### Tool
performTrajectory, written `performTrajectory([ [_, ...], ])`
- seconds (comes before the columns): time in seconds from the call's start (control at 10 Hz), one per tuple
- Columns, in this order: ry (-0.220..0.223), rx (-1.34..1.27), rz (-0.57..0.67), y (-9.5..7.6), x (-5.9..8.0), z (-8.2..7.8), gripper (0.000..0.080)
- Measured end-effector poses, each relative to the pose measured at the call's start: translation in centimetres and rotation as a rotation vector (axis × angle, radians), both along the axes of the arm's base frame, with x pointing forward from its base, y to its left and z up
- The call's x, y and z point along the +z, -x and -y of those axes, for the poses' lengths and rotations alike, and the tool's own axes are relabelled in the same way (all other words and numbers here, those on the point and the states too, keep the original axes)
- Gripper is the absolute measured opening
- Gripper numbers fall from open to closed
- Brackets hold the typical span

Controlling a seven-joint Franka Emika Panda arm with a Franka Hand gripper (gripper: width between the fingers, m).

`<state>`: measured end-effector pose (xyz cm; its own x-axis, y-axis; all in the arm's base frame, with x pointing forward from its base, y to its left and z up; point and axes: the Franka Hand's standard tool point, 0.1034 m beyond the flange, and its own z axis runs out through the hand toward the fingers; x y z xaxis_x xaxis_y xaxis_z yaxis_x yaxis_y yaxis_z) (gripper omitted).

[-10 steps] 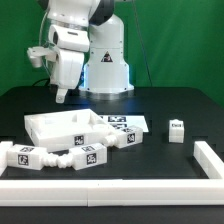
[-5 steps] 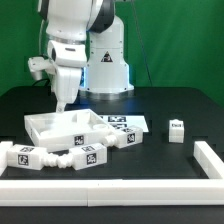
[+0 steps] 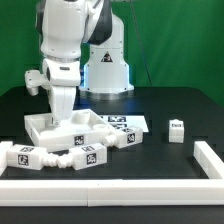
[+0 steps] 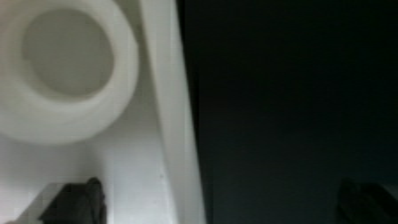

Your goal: Assemble one leg

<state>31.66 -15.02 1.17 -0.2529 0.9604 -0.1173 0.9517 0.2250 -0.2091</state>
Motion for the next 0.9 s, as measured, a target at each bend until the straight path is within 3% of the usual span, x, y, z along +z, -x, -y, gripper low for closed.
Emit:
performTrajectory([
  [0.2,-0.002,-0.013,0.001,-0.02,-0.01,0.07,0.0625],
  [0.3,-0.002,-0.013,0.001,-0.02,-0.01,0.07,0.0493],
  [0.4,-0.002,-0.013,0.001,-0.02,-0.01,0.07,0.0493],
  [0.5,-0.002,-0.013,0.001,-0.02,-0.01,0.07,0.0309],
  [0.6,-0.002,-0.013,0.001,-0.02,-0.01,0.07,0.0175],
  [0.7,-0.002,-0.012,0.002,-0.04,0.0,0.05,0.0175],
  [0.8,-0.003,-0.013,0.013,-0.29,0.08,0.07,0.0071],
  [0.9,-0.003,-0.013,0.015,-0.32,0.12,0.1,0.0071],
])
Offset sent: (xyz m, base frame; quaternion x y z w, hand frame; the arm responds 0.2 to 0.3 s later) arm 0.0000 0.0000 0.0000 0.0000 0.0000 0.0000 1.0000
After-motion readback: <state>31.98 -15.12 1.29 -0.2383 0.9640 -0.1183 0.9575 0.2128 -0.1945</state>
